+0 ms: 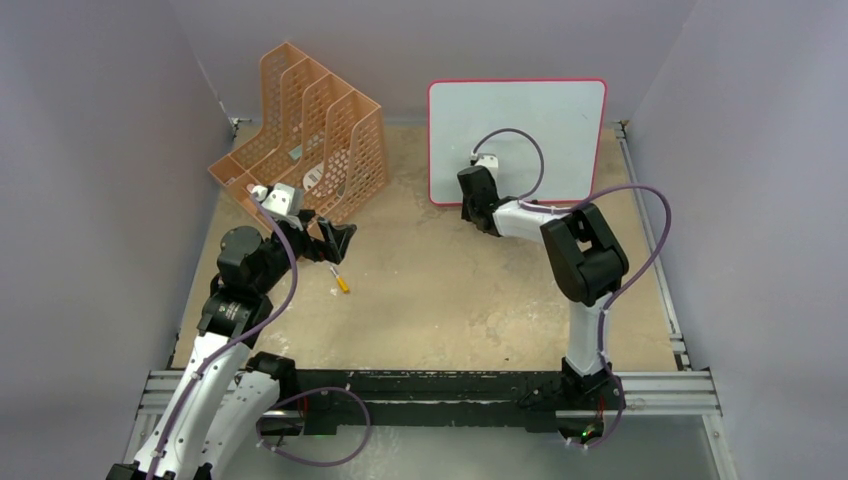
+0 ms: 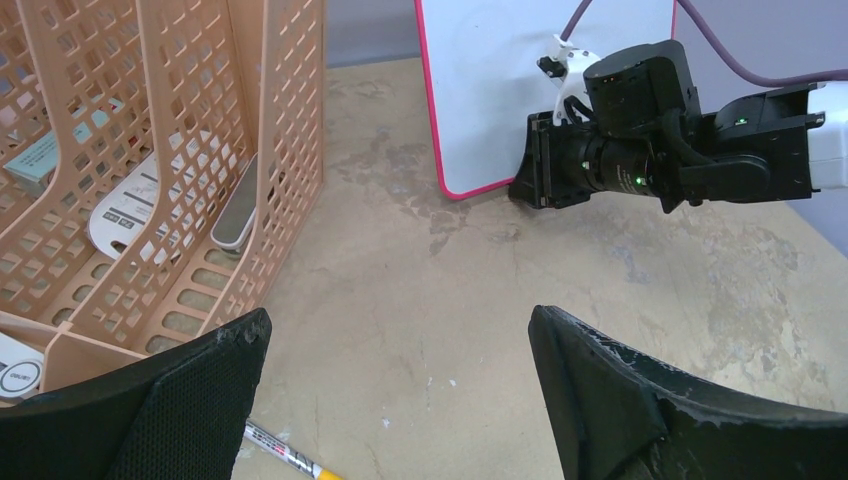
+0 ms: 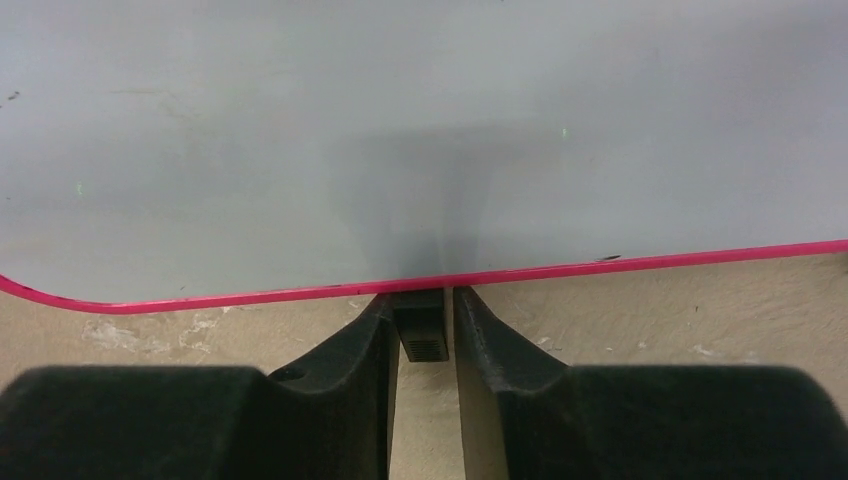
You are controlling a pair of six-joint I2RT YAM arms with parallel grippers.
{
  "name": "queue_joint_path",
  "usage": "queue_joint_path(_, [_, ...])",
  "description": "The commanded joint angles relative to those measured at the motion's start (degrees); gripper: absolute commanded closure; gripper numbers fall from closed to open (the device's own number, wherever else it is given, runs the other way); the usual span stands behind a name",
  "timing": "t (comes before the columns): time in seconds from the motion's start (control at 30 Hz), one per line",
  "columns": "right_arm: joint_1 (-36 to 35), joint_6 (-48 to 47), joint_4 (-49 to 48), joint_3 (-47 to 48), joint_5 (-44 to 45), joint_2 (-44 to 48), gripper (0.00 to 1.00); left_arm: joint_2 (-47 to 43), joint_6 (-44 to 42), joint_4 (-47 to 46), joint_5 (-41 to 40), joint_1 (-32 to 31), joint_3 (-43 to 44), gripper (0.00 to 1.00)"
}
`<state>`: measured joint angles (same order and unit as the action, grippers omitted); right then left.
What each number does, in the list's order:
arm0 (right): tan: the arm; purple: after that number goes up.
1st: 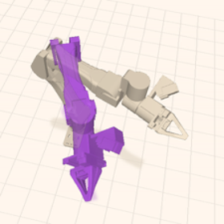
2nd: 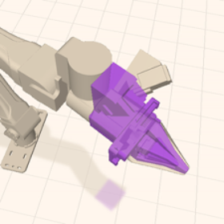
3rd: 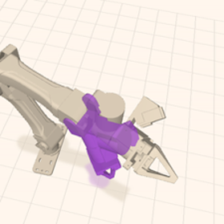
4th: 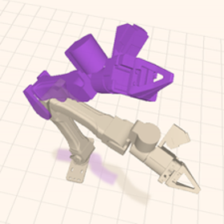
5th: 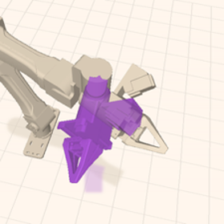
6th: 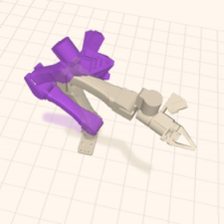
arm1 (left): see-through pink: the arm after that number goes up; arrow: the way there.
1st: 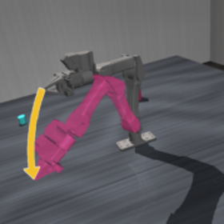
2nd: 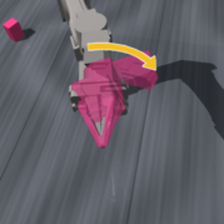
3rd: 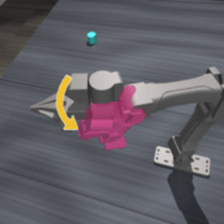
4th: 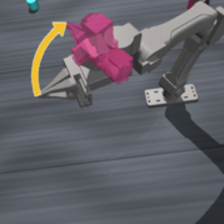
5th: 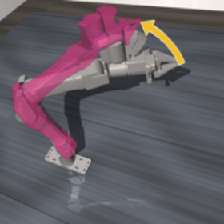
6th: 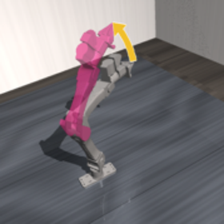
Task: Write a sentence on the whiteboard
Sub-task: Move the whiteboard to the center of the board.
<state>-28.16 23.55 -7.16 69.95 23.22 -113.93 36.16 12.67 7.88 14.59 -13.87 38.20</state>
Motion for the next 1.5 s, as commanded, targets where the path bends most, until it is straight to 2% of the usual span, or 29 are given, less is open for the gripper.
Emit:
queue_joint_path(0.0, [-0.39, 0.24, -0.84, 2.76, 3.23, -0.03, 0.74, -0.04, -0.27, -2.08, 0.53, 0.33, 2.23, 0.01])
queue_joint_path(0.2, [-1.51, -0.13, -0.51, 2.08, 4.54, 0.18, 0.92, -0.06, -0.27, -2.13, 0.53, 0.33, 2.15, 0.01])
queue_joint_path(0.33, [-3.38, -0.19, -0.42, 0.13, 4.33, 1.70, 1.00, -0.17, -0.32, -2.08, 0.53, 0.33, 2.19, 0.01])
queue_joint_path(0.7, [-12.54, 5.07, 1.49, -10.58, 5.05, 9.96, 1.00, -0.93, -0.27, -2.08, -0.03, 0.33, 1.97, 0.02])
queue_joint_path(0.87, [-18.94, 8.35, 3.31, -13.95, 6.28, 13.03, 1.00, -1.01, -0.23, -1.99, -0.40, 0.33, 1.98, 0.02])
queue_joint_path(1.17, [-29.87, 16.34, 6.06, -17.04, 7.09, 14.60, 1.00, -1.27, -0.12, -1.73, -2.50, 0.33, 1.88, 0.02])
queue_joint_path(1.47, [-37.25, 23.00, 9.62, -18.76, 7.66, 16.37, 1.00, -1.21, 0.42, -1.47, -4.48, 0.42, 1.80, 0.03])
